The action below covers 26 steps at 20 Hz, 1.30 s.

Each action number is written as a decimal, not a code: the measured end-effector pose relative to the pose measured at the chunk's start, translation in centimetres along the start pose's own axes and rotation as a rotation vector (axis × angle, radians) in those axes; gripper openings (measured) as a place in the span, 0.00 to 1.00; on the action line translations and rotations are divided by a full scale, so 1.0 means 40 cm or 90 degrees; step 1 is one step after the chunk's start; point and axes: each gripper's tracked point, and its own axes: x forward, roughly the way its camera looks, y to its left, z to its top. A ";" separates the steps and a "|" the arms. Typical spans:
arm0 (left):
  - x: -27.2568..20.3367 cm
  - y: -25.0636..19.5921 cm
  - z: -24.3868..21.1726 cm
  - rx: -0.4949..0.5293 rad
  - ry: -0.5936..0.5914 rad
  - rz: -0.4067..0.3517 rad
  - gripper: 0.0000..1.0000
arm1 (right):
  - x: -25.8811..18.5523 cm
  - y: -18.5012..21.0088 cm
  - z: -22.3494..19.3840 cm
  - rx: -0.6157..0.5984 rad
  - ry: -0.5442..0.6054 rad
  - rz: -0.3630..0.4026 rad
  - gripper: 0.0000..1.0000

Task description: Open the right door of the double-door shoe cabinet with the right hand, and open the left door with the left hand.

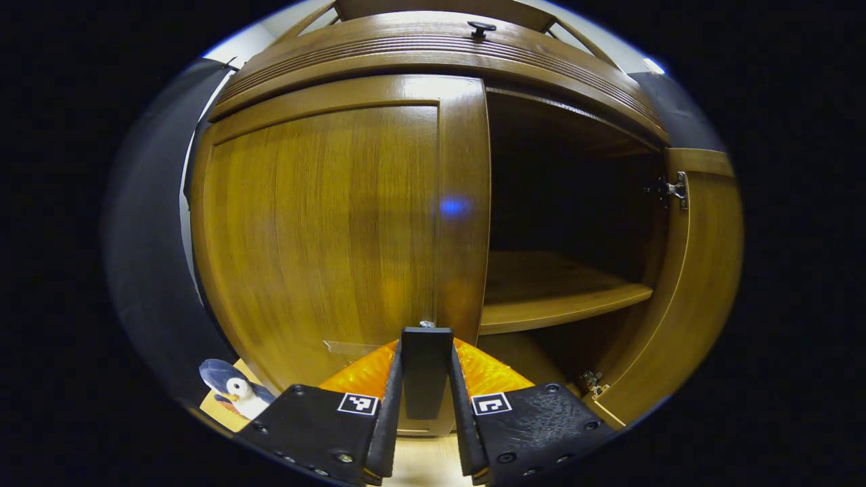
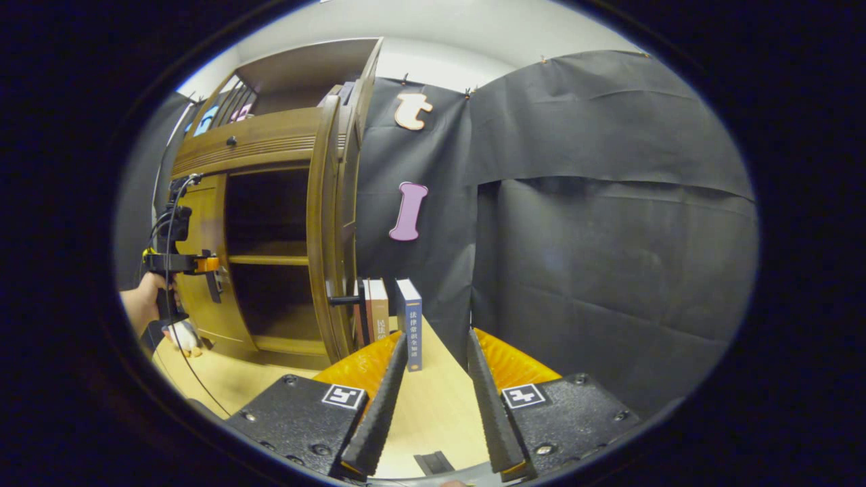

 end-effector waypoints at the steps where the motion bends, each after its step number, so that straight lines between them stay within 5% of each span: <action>1: 0.004 0.000 0.000 -0.006 0.000 -0.004 0.36 | -0.001 0.000 0.000 -0.002 0.002 -0.002 0.61; 4: 0.008 -0.002 -0.006 -0.016 0.006 -0.018 0.36 | -0.008 0.001 -0.009 -0.009 0.007 -0.007 0.62; 5: 0.009 -0.004 -0.002 -0.018 0.003 -0.019 0.46 | -0.012 0.004 -0.009 -0.010 0.008 -0.008 0.62; 6: 0.010 -0.001 -0.008 -0.015 0.004 -0.020 0.24 | -0.015 0.004 -0.012 -0.010 0.010 -0.010 0.63; 7: 0.015 0.001 -0.005 -0.010 0.002 -0.019 0.32 | -0.018 0.007 -0.011 -0.009 0.010 -0.008 0.62; 15: -0.002 0.006 -0.007 -0.013 0.011 -0.011 0.24 | -0.027 0.052 -0.022 -0.002 0.013 0.010 0.62; 16: -0.014 0.005 -0.008 -0.015 0.010 -0.010 0.33 | -0.029 0.057 -0.023 -0.003 0.013 0.012 0.62; 17: -0.032 0.005 -0.012 -0.015 0.004 -0.008 0.24 | -0.031 0.059 -0.030 -0.005 0.014 0.012 0.62; 26: -0.165 0.039 -0.040 0.001 0.012 -0.033 0.25 | -0.039 0.134 -0.044 -0.012 0.023 0.064 0.62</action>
